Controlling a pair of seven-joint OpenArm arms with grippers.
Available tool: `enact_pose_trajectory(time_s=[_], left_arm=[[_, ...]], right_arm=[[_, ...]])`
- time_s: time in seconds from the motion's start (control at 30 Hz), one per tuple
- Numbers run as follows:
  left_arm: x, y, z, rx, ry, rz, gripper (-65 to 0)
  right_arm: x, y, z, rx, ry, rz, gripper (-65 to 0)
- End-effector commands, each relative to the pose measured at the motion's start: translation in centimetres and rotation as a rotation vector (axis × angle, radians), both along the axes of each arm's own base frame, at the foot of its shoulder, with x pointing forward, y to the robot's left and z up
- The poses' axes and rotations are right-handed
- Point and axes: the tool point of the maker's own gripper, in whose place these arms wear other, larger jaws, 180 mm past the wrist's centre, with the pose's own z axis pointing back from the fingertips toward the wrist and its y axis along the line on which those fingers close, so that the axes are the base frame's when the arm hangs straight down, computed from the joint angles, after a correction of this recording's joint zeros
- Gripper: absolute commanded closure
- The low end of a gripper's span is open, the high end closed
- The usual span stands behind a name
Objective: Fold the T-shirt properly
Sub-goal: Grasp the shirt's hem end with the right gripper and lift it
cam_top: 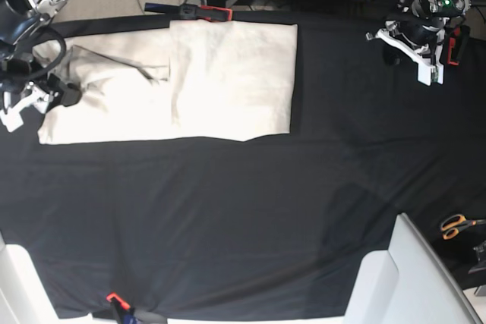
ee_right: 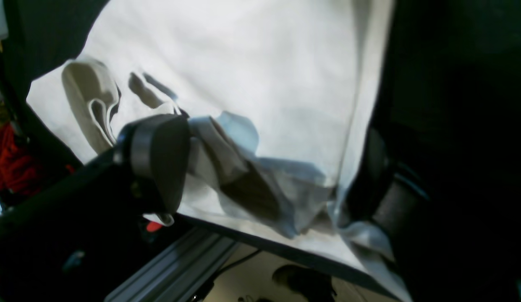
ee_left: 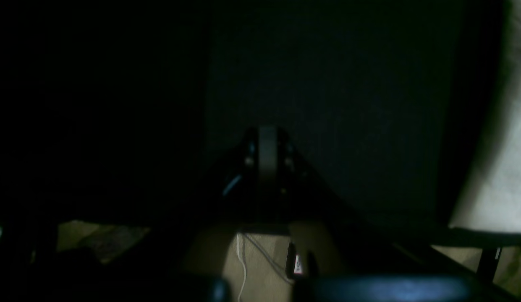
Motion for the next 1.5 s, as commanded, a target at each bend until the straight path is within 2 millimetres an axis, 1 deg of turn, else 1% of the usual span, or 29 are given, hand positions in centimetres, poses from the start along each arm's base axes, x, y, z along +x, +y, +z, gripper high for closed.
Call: enact_pose_trajectory(time_s=[0.0,0.13,0.23,0.3,0.33,0.37,0.4,0.43,0.5,0.53,0.6,0.67,0.73,0.8,0.87,0.93,1.0,1.07,1.17,1.23,1.27,1.37,1.47], left_arm=[[0.6,0.4,0.8,0.01,-0.033,-0.003,0.0],[0.6,0.4,0.8,0.008,-0.034,-0.002,0.0],[0.7,0.4,0.8,0.008,-0.036,-0.002,0.0],[0.7,0.4,0.8,0.008,-0.036,-0.002,0.0],[0.7,0.4,0.8,0.008,-0.036,-0.002,0.0],[0.7,0.4,0.8,0.008,-0.036,-0.002,0.0],[0.7,0.4,0.8,0.008,-0.036,-0.002,0.0],[0.7,0.3,0.8,0.007,-0.036,-0.002,0.0],[0.7,0.3,0.8,0.007,-0.036,-0.002,0.0],[0.7,0.3,0.8,0.007,-0.036,-0.002,0.0],[0.7,0.3,0.8,0.006,-0.036,-0.001,0.0],[0.7,0.3,0.8,0.006,-0.036,-0.001,0.0],[0.7,0.3,0.8,0.006,-0.036,-0.001,0.0],[0.6,0.3,0.7,0.006,-0.034,-0.001,0.0],[0.6,0.3,0.7,0.006,-0.034,-0.001,0.0],[0.6,0.3,0.7,0.006,-0.034,-0.001,0.0],[0.5,0.3,0.7,0.006,-0.033,-0.001,0.0],[0.5,0.3,0.7,0.006,-0.031,-0.001,0.0],[0.4,0.3,0.7,0.006,-0.03,-0.001,0.0],[0.4,0.3,0.7,0.006,-0.031,-0.001,0.0],[0.4,0.3,0.7,0.006,-0.031,-0.001,0.0],[0.4,0.3,0.7,0.007,-0.031,-0.002,0.0],[0.4,0.2,0.7,0.006,-0.032,-0.002,0.0]], right_arm=[[-1.3,1.5,-0.8,0.026,0.062,0.046,-46.8],[-0.9,2.1,-0.8,0.01,0.066,0.102,-36.5],[-0.7,2.0,-0.8,0.004,0.059,0.102,-29.6],[-0.7,2.0,-0.8,0.004,0.059,0.102,-21.2],[-0.7,1.9,-0.8,0.002,0.059,0.101,-15.0],[-0.6,1.9,-0.8,0.001,0.055,0.099,-6.9],[-0.4,1.8,-0.7,-0.001,0.049,0.096,-0.9],[-0.3,1.7,-0.7,-0.006,0.045,0.091,0.0],[-0.1,1.5,-0.6,-0.015,0.036,0.087,-1.8],[0.0,1.3,-0.6,-0.021,0.033,0.087,-0.8],[0.1,0.0,-0.3,-0.047,0.026,0.076,-0.3],[0.5,-0.7,-0.1,-0.064,0.009,0.062,-0.5],[1.4,-2.5,0.7,-0.101,-0.021,0.041,-0.5],[2.0,-3.8,1.2,-0.13,-0.044,0.024,-0.5],[3.0,-5.6,2.2,-0.173,-0.08,0.008,-0.5],[4.0,-6.6,3.0,-0.224,-0.1,0.045,-0.5],[5.4,-6.8,3.6,-0.266,-0.129,0.091,-0.5],[6.1,-6.6,3.8,-0.29,-0.15,0.121,-0.5],[6.8,-6.7,4.0,-0.337,-0.146,0.088,-0.5],[7.2,-6.9,4.9,-0.406,-0.165,0.062,-0.5],[7.3,-6.5,5.1,-0.436,-0.169,0.051,-0.5],[7.4,-5.8,7.0,-0.53,-0.196,-0.008,-0.5],[6.9,-3.8,8.2,-0.557,-0.208,-0.048,-0.5]])
